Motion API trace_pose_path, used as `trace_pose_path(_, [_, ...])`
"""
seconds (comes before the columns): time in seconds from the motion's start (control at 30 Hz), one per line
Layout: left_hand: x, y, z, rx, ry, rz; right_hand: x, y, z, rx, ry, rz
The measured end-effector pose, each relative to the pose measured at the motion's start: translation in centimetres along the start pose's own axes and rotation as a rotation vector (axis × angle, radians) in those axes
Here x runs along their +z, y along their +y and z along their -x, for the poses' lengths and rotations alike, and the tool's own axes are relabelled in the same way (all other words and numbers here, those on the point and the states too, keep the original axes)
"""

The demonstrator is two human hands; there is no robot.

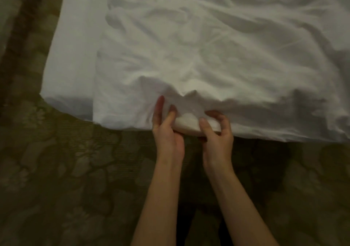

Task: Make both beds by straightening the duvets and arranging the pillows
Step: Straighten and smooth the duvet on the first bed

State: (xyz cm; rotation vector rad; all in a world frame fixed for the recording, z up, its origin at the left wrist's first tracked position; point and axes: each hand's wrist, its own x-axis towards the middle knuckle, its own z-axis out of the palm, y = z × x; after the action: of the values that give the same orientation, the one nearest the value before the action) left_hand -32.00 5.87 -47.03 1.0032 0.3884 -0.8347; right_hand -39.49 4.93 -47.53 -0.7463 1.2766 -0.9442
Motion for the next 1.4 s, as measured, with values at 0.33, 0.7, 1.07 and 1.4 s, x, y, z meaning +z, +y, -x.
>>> trace_pose_path(0.33, [-3.7, 4.9, -1.5, 0.185, 0.04, -0.211, -0.9, 0.0, 1.7, 0.055, 0.036, 0.022])
trace_pose_path(0.7, [-7.2, 9.4, -0.5, 0.227, -0.046, -0.304, 6.4, 1.5, 4.3, 0.056, 0.018, -0.23])
trace_pose_path(1.07, [-6.3, 15.9, -4.5, 0.222, -0.199, -0.184, 8.6, 1.5, 4.5, -0.001, -0.137, -0.074])
trace_pose_path(1.4, [-10.2, 18.7, -2.7, 0.313, -0.384, -0.56, 9.0, 1.4, 5.4, 0.058, -0.126, -0.032])
